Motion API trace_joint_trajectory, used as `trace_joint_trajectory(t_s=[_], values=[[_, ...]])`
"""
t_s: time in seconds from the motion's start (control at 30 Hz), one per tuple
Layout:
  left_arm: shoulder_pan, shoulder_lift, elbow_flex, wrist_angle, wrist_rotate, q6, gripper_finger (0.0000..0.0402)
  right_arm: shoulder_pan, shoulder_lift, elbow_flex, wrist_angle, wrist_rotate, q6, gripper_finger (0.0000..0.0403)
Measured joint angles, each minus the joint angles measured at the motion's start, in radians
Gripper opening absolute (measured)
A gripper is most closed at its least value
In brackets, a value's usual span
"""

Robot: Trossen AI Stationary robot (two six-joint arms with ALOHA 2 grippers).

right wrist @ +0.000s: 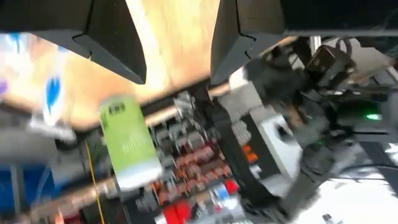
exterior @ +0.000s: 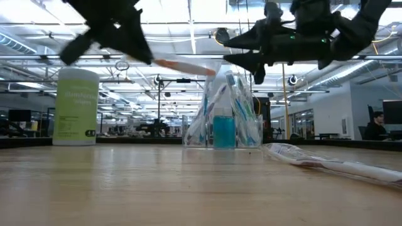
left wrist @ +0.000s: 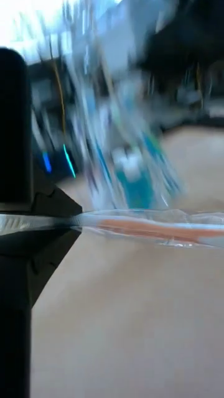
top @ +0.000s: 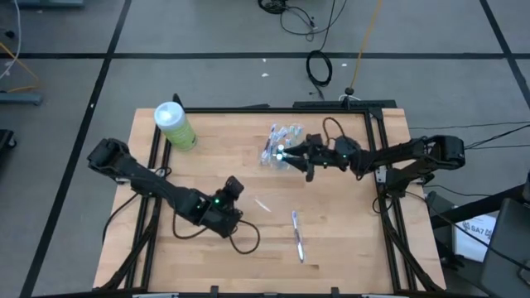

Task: Pick & Place toothbrushing station
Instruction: Put the orange toothbrush into the transparent organizer

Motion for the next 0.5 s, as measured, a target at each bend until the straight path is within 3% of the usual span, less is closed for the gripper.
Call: trace_joint_trajectory(t_s=[0.1,0.3,0.5], values=[[0.015,0.000,0.000,0.033,-0.133,0.177,0.0024,0.011,0.000,0.053,-0.147,-0.026,0.044,0.0171],[0.064,0.000,0.000,0.132,-0.271,0.367,0.0006,0.051,0.000,0.127,-0.327,-0.048,0.056,0.0171],[0.136,0.000,0.000,0.282,-0.153,0.548,0.0024,0.093,0.000,0.153,-0.333,-0.048,-0.005,0.0171]])
